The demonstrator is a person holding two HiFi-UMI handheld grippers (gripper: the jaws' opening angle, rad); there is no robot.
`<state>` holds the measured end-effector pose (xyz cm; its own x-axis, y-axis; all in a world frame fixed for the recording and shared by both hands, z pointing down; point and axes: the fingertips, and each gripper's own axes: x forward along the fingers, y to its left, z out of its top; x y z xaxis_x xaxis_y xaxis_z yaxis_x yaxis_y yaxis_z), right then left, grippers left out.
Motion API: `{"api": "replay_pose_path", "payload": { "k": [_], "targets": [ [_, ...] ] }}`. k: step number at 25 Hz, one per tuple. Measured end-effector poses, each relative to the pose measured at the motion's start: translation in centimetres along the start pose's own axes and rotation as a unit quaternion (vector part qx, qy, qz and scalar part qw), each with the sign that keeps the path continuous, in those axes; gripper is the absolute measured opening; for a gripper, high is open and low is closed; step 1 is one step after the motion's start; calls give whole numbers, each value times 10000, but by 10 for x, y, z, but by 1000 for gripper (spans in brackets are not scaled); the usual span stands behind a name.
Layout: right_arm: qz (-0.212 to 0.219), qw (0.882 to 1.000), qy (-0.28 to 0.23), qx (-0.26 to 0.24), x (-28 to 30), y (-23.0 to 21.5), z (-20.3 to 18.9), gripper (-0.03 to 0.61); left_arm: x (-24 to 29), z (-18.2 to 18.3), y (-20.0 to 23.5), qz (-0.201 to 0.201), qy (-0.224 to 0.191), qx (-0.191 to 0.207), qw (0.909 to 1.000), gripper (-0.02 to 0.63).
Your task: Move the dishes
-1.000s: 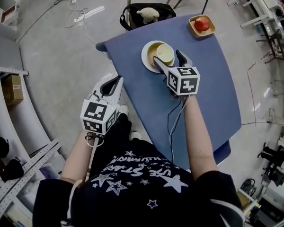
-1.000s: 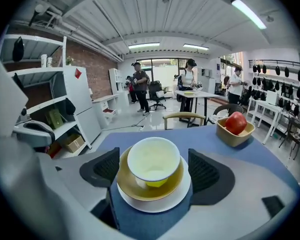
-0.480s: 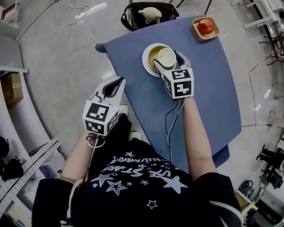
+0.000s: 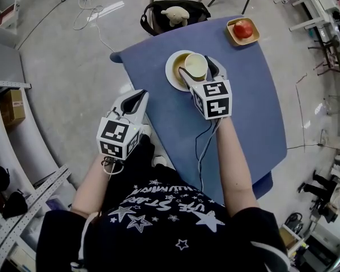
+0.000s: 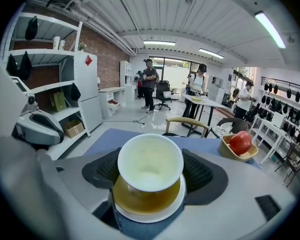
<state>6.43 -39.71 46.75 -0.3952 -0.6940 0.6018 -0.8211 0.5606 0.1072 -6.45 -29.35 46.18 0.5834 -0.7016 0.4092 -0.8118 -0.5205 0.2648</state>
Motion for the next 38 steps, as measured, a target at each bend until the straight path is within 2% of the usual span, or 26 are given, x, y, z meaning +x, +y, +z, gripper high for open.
{"api": "replay_pose_path", "payload": {
  "k": [10, 17, 22, 29, 38],
  "targets": [
    [344, 9974, -624, 96, -8, 12, 63, 379, 6, 13, 15, 76, -102, 1, 9999, 20],
    [628, 9956, -662, -193, 30, 39, 87, 379, 7, 19, 37, 262, -176, -65, 9995, 20],
    [871, 9934, -479, -571, 61, 66, 85, 379, 4, 17, 54, 389, -161, -138, 9990, 20],
    [960, 9870, -62, -1285, 86, 84, 65, 379, 1, 9, 71, 502, -99, -238, 9984, 20],
    [1084, 9859, 267, -1246, 94, 90, 45, 379, 2, 8, 75, 486, -89, -224, 9985, 20]
  ]
}}
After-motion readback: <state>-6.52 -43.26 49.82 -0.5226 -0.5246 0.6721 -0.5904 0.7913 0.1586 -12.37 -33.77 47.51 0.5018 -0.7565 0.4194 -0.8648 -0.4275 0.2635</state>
